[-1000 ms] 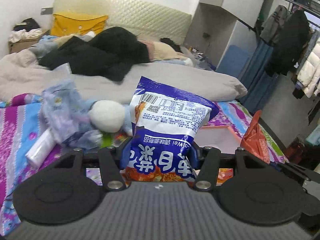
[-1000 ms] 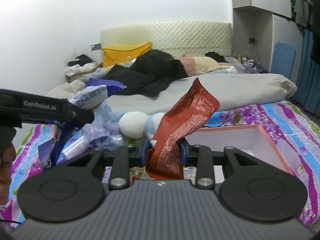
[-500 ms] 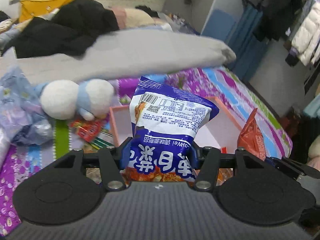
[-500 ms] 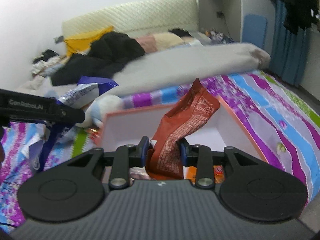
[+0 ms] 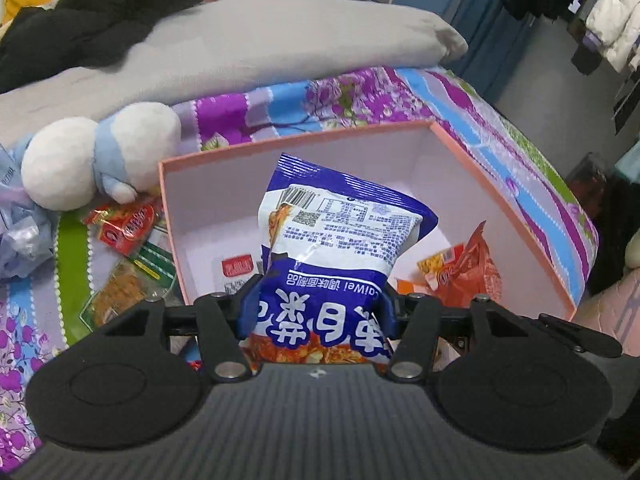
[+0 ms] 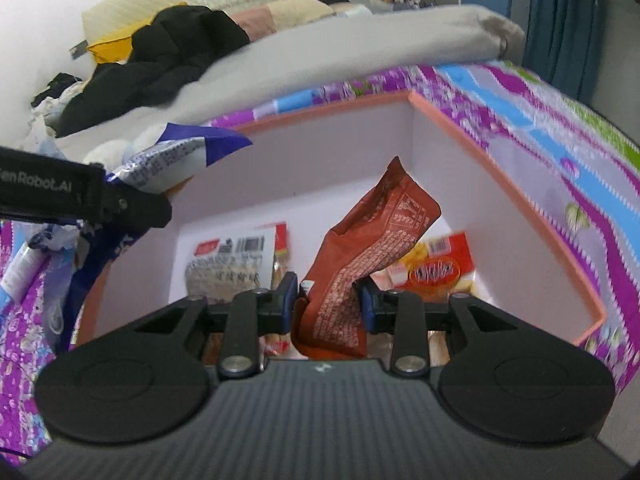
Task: Organize snacks
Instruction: 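Carry both held packets over the open pink box, then open both grippers to drop the blue bag and red-brown packet into the box, then withdraw both tools from the box back toward the snack pile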
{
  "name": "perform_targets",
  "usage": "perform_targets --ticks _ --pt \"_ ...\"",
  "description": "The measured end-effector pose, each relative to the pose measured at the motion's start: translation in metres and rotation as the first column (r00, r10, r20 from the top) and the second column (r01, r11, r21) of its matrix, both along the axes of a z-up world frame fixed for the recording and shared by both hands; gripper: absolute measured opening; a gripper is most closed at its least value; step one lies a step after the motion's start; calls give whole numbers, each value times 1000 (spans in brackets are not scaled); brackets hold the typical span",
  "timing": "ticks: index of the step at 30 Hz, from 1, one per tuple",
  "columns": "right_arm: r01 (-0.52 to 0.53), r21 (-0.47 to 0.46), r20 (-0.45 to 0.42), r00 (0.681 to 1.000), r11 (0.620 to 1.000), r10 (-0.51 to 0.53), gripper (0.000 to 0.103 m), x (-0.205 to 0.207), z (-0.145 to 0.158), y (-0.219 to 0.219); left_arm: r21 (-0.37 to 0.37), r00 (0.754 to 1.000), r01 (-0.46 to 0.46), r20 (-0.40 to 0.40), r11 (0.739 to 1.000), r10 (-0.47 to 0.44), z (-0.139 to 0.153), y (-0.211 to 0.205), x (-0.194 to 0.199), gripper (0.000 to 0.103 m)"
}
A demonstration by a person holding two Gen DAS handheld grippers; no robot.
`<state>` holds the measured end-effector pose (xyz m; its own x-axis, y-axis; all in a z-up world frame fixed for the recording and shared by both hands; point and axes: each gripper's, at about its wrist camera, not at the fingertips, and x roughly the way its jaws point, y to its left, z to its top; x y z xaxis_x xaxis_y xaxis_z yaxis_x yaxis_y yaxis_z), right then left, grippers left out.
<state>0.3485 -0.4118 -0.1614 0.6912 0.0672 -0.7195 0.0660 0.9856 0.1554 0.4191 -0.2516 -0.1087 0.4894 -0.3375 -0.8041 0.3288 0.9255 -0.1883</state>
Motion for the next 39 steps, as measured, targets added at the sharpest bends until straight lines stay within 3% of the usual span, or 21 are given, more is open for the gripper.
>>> perform_targets --ticks 1,4,5,14,21,32,39 --pt "7 4 -12 1000 1000 -7 36 -1 -2 0 9 1000 4 -3 1000 -4 -1 0 -1 72" --pt "18 23 -14 1000 1000 -17 57 -6 -3 -4 27 1000 25 18 999 -26 4 0 -9 82" --pt "21 22 -7 1000 1000 -21 60 -7 -2 -4 31 999 27 27 999 -27 7 0 -12 84" --pt "20 32 89 996 999 -23 61 -36 40 -1 -7 990 14 138 1000 -13 67 19 -50 86" --pt "-1 14 199 980 1000 -1 61 -67 84 17 -31 970 -10 241 999 17 112 51 -97 86" --pt "-47 -68 290 955 997 65 61 -117 120 68 -54 943 -73 321 996 86 146 133 -169 86" --pt "-79 -58 335 938 995 94 61 -147 126 97 -74 914 -133 376 988 151 154 180 -216 86"
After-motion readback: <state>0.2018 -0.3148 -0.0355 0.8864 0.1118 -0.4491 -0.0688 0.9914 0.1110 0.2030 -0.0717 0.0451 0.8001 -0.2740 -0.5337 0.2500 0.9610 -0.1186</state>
